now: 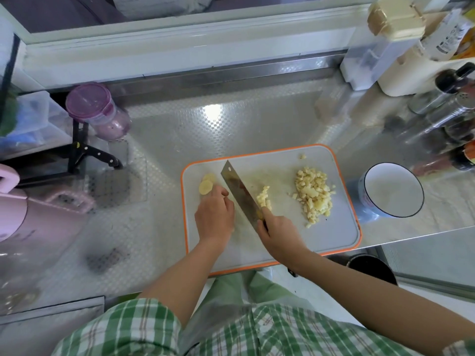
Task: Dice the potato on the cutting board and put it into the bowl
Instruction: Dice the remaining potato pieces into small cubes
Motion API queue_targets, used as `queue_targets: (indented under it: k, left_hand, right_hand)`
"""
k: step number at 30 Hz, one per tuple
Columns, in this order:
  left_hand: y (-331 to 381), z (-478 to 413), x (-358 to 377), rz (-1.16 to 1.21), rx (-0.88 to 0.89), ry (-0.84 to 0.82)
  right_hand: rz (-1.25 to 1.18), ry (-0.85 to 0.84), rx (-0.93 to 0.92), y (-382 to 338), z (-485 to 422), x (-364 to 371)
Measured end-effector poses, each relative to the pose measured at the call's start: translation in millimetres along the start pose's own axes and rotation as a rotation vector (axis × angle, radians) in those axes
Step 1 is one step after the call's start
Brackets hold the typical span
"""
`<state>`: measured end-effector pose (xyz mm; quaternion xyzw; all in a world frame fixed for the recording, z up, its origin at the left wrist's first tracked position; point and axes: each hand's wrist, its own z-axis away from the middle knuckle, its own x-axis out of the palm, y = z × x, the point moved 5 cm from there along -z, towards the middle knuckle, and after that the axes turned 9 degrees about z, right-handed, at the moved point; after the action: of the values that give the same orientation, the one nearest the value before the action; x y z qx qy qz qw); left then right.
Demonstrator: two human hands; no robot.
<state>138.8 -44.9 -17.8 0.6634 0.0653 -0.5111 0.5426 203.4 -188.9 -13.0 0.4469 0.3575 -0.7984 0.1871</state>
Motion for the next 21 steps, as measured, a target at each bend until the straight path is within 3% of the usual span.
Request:
queue_targets:
  k: [11, 15, 17, 21]
  left_hand:
    - [22.9, 6.6, 24.7, -0.018, 0.077, -0.111]
    - [32.0, 5.5, 34.1, 0.044, 0.115, -0.128]
    - [32.5, 3.8, 37.7, 0.186, 0.067, -0.171]
    - [40.0, 1.3, 36.7, 0.721, -0.253, -0.322]
  right_hand:
    - [0.021, 0.133, 0.301, 74.4, 5.9, -32.6]
    - [0.037, 0.176, 0.300, 77.3, 11.6, -38.4]
    - [0.076, 0.204, 0.248, 67.2, 12.0, -42.2]
    - [0.183, 0.259, 0.082, 40.2, 10.0, -46.1]
